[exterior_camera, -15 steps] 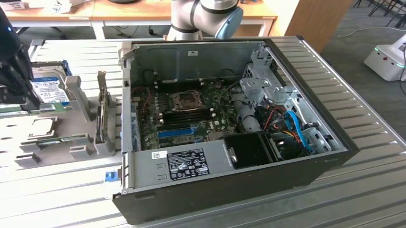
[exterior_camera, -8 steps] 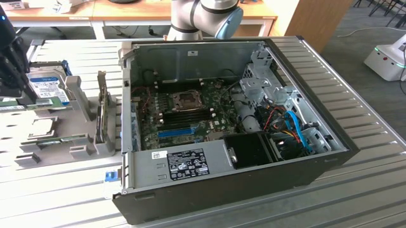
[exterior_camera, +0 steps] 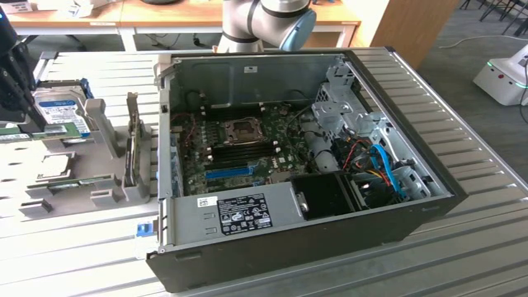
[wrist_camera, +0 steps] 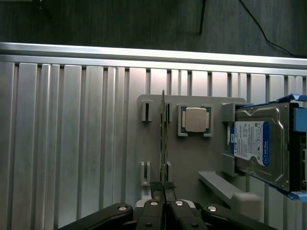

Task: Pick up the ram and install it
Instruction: 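Pick up the ram and move it above insertion slot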

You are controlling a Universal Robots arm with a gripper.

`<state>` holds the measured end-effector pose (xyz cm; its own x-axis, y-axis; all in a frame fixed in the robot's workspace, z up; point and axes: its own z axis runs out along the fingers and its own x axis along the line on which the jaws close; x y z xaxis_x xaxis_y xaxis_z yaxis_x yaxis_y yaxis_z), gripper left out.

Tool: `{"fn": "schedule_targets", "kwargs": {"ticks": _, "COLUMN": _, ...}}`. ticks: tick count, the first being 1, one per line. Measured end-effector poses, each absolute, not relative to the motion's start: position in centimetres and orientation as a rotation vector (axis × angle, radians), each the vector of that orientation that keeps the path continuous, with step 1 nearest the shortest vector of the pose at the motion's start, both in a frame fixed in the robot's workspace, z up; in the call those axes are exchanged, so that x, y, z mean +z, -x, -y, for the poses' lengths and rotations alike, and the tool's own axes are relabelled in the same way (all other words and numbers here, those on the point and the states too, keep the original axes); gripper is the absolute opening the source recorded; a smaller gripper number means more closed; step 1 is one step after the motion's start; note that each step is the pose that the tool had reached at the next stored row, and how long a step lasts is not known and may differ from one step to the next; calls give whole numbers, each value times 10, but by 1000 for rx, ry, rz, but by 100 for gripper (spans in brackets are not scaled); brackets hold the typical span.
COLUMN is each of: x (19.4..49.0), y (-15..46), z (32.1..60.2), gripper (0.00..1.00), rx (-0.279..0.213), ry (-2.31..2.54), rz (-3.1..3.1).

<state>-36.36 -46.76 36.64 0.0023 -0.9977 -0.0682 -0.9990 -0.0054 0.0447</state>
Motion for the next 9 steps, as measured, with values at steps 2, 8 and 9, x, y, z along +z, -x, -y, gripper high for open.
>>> {"fn": "schedule_targets", "kwargs": {"ticks": 2, "x": 366, "y": 364, "z": 468, "gripper": 12, "rx": 125, "ry": 2212, "rz": -2204}}
{"fn": "schedule_targets", "kwargs": {"ticks": 8, "x": 367, "y": 359, "z": 468, "gripper": 12, "rx": 125, "ry": 2212, "rz": -2204}}
{"fn": "schedule_targets", "kwargs": {"ticks": 9, "x": 367, "y": 357, "z": 468, "gripper": 12, "rx": 125, "ry": 2212, "rz": -2204}}
